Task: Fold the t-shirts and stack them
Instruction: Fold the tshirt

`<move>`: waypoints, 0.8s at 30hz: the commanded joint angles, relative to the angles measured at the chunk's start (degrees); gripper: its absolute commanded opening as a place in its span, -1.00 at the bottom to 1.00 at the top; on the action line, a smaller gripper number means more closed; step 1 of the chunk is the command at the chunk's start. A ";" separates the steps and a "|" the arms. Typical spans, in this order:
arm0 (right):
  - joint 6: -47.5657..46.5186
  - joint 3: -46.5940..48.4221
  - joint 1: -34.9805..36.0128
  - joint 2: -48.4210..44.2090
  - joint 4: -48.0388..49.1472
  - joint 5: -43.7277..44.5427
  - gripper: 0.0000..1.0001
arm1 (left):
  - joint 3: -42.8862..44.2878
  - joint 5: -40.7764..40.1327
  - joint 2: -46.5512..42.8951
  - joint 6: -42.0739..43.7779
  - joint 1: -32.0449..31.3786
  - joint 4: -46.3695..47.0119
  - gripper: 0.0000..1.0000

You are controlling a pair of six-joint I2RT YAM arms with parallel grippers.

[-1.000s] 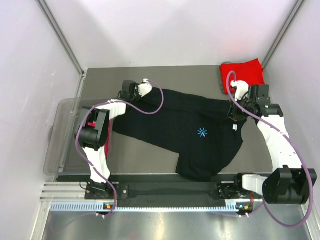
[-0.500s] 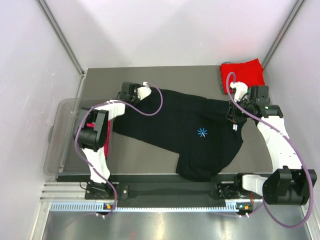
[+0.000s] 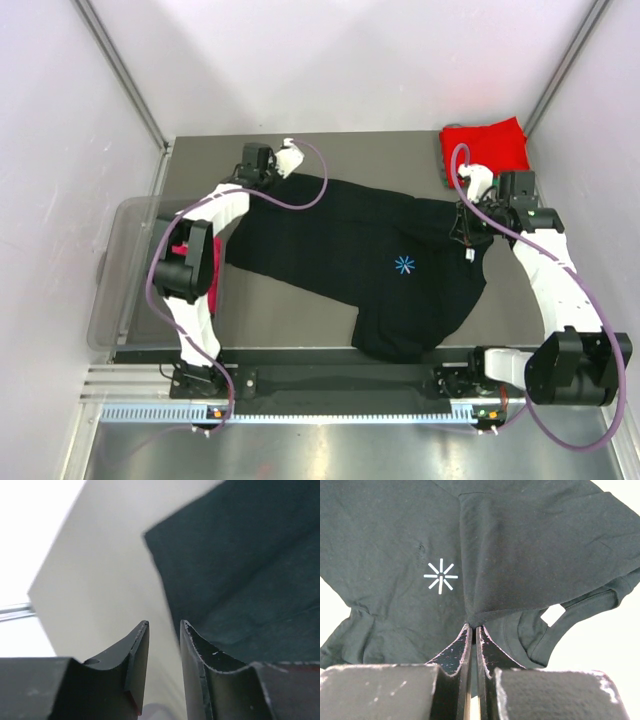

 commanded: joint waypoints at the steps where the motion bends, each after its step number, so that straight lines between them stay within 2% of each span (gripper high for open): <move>1: 0.00 0.82 0.07 -0.17 0.29 -1.40 -1.00 | 3.28 2.95 3.37 -3.56 -0.22 -6.07 -0.28; 8: 0.09 0.91 0.07 0.88 0.64 -1.58 -1.00 | 7.32 4.27 6.80 -3.30 -0.31 -11.79 -0.29; 24: -0.18 0.03 0.07 0.80 1.17 -1.32 -1.00 | 9.17 -2.41 13.83 1.45 -0.04 -10.56 -0.33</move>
